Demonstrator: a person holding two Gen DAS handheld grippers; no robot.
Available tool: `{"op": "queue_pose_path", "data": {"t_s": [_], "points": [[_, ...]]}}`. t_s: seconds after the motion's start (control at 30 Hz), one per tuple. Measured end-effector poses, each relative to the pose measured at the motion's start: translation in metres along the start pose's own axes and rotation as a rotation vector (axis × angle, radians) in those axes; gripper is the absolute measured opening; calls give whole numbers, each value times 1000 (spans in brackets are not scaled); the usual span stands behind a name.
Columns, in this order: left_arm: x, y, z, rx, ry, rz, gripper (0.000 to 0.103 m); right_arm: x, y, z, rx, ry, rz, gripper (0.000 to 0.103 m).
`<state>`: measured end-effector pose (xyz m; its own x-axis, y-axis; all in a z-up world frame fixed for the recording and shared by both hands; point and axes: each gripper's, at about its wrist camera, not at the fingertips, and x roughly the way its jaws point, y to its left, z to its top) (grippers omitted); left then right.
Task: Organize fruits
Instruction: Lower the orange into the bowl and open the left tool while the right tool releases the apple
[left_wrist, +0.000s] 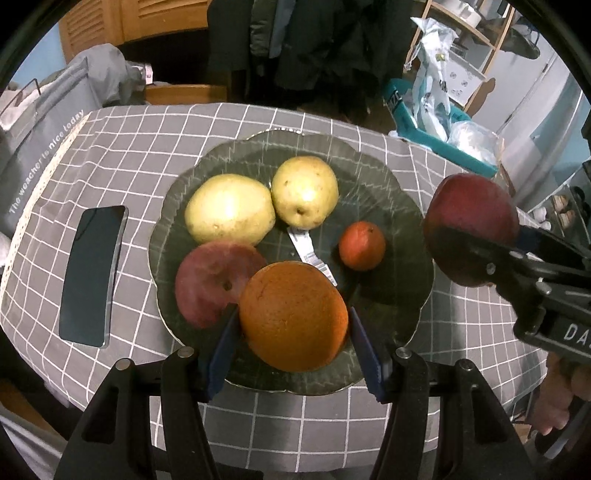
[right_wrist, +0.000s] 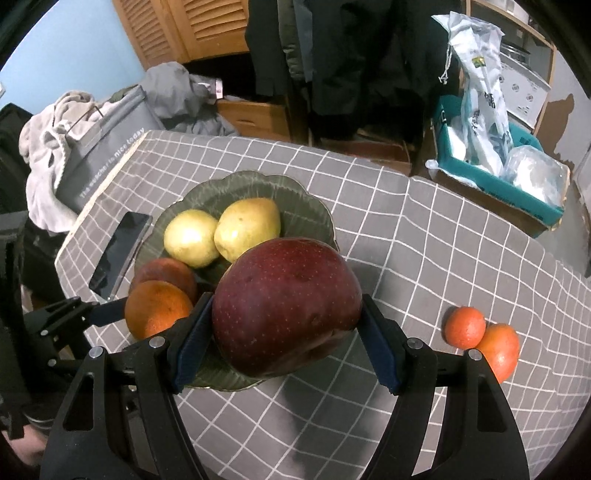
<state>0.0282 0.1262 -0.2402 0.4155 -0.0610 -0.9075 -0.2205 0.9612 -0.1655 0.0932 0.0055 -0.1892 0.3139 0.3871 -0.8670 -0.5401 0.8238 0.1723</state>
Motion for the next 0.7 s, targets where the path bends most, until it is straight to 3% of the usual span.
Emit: {"op": "queue_pose_path", "data": {"t_s": [0.07, 0.17, 0.7], "points": [[-4, 0, 1, 3, -24, -4, 62, 0, -1, 1, 4, 0, 1, 75], [-13, 0, 3, 14, -67, 15, 78, 0, -1, 1, 4, -1, 2, 75], [-22, 41, 11, -127, -94, 72, 78, 23, 16, 1, -17, 65, 37, 75]]}}
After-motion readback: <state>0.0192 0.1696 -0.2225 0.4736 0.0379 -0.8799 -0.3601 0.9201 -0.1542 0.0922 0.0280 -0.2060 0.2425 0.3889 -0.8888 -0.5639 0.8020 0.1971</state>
